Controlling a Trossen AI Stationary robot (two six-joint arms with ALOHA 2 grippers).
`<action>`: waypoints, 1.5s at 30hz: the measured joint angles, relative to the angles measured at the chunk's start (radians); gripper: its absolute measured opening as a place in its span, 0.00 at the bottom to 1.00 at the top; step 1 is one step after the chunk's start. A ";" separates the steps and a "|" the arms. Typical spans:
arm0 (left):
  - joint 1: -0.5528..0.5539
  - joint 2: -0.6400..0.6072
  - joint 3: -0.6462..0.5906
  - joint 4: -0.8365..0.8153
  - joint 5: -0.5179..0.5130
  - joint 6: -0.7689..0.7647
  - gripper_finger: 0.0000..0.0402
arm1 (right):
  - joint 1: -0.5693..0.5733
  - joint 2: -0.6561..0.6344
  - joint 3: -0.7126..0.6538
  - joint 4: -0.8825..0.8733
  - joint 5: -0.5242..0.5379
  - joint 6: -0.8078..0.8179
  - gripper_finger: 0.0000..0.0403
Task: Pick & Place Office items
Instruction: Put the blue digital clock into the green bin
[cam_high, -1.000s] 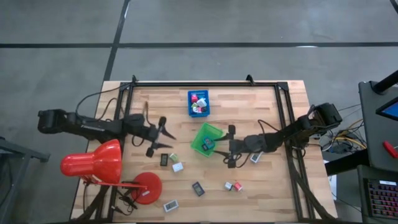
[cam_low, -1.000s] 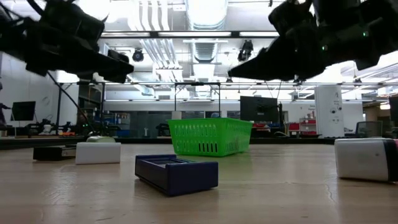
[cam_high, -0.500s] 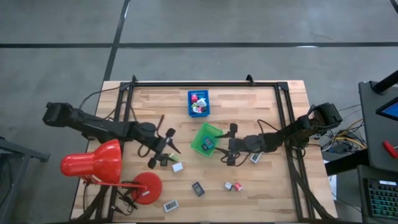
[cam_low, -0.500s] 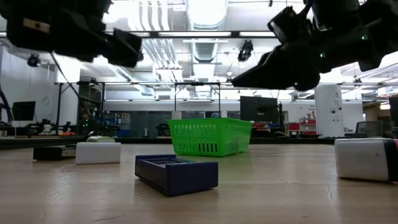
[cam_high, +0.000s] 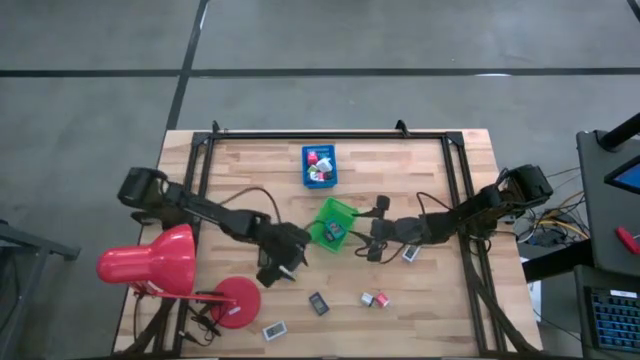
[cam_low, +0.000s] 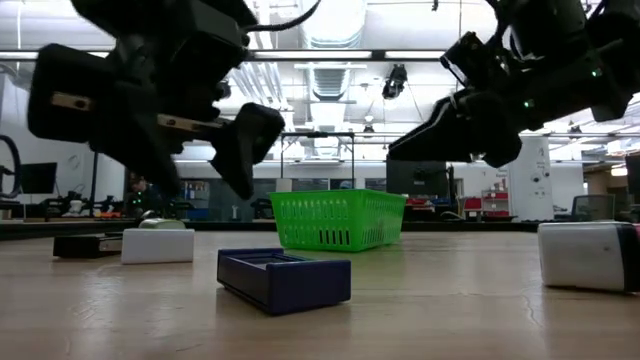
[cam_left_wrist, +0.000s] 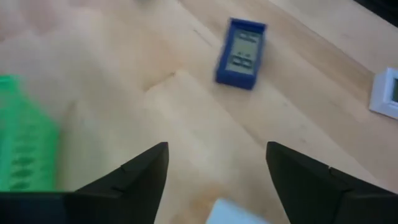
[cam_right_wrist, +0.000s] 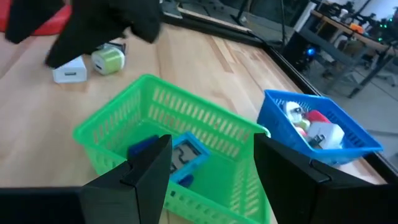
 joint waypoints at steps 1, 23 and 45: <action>-0.011 0.016 0.022 -0.022 0.000 0.009 0.70 | 0.000 -0.013 -0.013 -0.002 0.007 0.009 0.55; -0.163 0.268 0.346 -0.207 -0.122 0.144 0.72 | 0.001 -0.290 -0.197 -0.002 -0.009 0.122 0.55; -0.171 0.410 0.482 -0.228 -0.087 0.186 0.71 | 0.002 -0.247 -0.083 -0.188 -0.008 0.112 0.55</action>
